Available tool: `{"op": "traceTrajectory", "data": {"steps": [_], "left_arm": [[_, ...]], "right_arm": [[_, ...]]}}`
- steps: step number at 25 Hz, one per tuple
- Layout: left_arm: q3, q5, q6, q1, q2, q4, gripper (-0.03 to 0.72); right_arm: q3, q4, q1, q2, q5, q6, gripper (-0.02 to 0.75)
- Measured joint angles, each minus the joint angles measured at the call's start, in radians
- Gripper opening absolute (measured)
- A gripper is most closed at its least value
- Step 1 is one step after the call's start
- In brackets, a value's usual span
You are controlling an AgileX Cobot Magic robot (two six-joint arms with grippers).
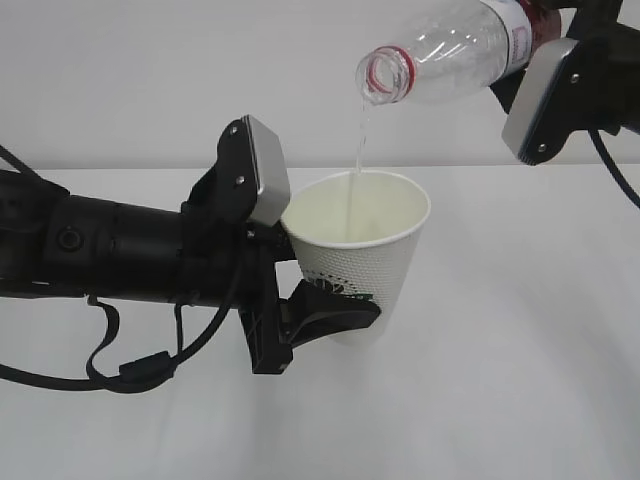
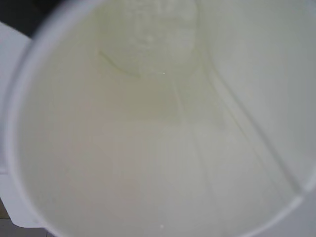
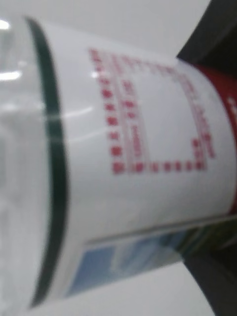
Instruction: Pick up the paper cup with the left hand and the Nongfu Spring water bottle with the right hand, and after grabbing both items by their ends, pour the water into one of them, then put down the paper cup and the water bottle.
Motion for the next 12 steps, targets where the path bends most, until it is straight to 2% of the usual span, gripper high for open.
{"op": "traceTrajectory", "data": {"steps": [12], "left_arm": [[0.0, 0.0, 0.0, 0.0, 0.0, 0.0, 0.496]], "right_arm": [[0.0, 0.0, 0.0, 0.0, 0.0, -0.002, 0.522]]}}
